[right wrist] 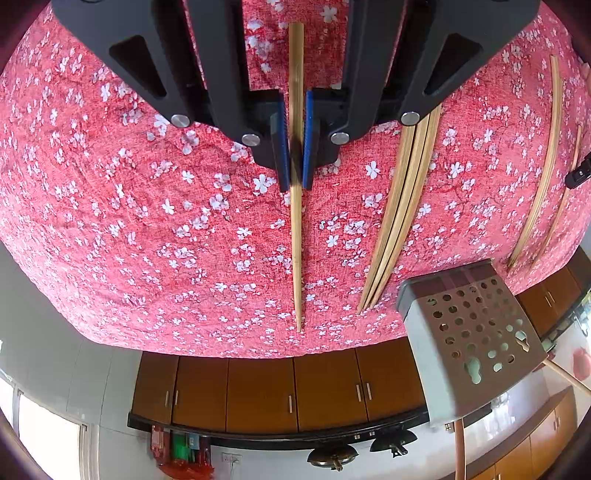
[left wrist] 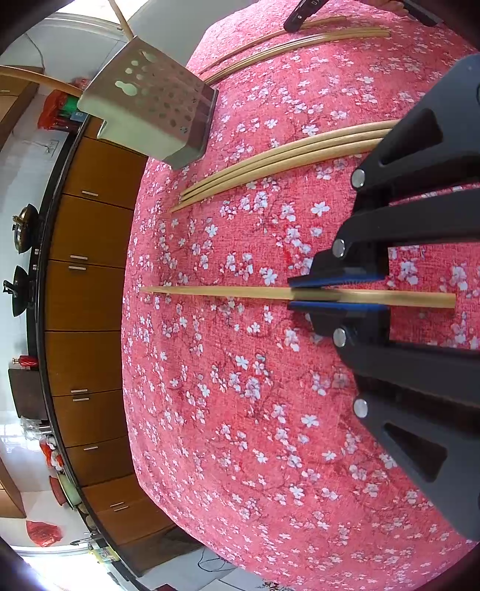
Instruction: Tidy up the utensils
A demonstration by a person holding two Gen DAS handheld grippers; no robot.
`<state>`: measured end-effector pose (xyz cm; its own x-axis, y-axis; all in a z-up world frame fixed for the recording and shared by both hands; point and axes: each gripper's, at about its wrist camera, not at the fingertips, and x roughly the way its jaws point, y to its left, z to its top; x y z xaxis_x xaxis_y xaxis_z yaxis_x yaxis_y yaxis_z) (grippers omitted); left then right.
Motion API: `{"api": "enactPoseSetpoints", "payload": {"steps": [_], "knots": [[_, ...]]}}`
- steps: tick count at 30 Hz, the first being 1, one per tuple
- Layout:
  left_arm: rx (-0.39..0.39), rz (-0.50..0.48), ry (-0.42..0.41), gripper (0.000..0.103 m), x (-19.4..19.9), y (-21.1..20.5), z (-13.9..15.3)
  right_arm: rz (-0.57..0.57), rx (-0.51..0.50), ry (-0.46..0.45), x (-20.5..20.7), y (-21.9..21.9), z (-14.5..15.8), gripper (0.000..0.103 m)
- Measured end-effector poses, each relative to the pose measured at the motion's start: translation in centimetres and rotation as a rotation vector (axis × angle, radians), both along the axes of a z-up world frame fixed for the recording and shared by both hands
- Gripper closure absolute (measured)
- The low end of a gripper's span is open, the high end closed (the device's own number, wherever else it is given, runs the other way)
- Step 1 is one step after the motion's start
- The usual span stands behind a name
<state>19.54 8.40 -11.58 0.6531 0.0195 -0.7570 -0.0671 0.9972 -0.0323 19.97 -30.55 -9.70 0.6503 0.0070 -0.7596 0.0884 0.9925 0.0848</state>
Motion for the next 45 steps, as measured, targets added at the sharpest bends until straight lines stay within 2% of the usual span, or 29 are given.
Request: {"api": "enactPoseSetpoints", "payload": {"steps": [45], "knots": [[-0.027, 0.008, -0.001, 0.091, -0.14, 0.06, 0.2, 0.001, 0.001, -0.002, 0.02, -0.02, 0.0, 0.095]]}}
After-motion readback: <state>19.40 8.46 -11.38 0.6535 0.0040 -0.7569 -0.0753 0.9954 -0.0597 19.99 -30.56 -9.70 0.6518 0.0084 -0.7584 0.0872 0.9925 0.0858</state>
